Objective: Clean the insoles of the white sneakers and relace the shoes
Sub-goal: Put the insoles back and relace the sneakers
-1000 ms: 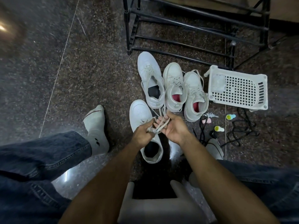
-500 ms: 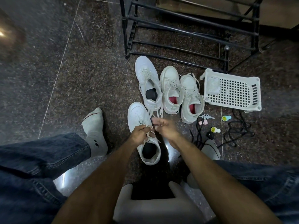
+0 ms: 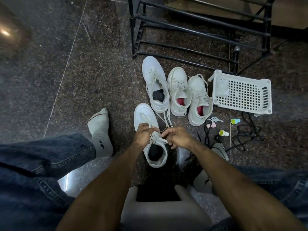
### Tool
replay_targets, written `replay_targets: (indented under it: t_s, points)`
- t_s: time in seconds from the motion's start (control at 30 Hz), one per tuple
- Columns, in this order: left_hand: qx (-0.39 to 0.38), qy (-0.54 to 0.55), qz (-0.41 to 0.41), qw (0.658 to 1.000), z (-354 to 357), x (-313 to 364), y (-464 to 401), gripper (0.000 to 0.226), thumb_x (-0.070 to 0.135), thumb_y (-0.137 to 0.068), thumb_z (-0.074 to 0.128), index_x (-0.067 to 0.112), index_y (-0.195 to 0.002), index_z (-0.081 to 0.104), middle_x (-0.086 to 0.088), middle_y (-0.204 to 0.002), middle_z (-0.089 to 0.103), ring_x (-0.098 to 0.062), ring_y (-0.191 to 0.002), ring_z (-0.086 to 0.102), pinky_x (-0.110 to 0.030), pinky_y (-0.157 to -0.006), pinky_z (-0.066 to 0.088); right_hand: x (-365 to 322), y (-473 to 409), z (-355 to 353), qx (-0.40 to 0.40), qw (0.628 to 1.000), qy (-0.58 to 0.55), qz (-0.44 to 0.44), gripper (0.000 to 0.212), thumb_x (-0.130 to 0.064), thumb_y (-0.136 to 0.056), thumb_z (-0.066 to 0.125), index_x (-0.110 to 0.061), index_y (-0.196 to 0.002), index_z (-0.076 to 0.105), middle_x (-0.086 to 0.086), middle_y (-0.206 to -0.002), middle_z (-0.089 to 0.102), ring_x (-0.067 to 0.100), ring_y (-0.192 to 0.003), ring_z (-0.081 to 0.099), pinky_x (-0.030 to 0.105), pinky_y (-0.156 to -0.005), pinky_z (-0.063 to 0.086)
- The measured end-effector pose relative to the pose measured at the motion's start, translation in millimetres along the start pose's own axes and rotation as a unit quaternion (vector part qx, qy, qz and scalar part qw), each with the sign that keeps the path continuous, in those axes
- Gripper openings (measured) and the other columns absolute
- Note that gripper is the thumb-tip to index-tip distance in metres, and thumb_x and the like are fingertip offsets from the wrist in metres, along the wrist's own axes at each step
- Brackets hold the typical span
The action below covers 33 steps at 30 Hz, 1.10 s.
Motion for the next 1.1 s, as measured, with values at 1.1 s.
replay_targets:
  t_s: [1.1]
  points:
    - [-0.018,-0.505,0.335,0.795,-15.4,8.9,31.0,0.013,0.016,-0.073,0.068,0.017,-0.085,0.073,0.006,-0.11,0.062,-0.017,-0.106,0.053,-0.032,-0.075,0.048,11.0,-29.5,50.0,0.053,0.985,-0.132,0.096,0.01,-0.007,-0.084,0.061,-0.011,-0.075,0.061,0.004,-0.059,0.056,0.013,-0.047,0.048,0.023,-0.046,0.041]
Point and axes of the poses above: each hand's wrist, its own y-axis away from the middle knuckle, its own z-axis out of the palm, x = y × z, the point moved 5 cm from there along -y, towards the middle knuckle
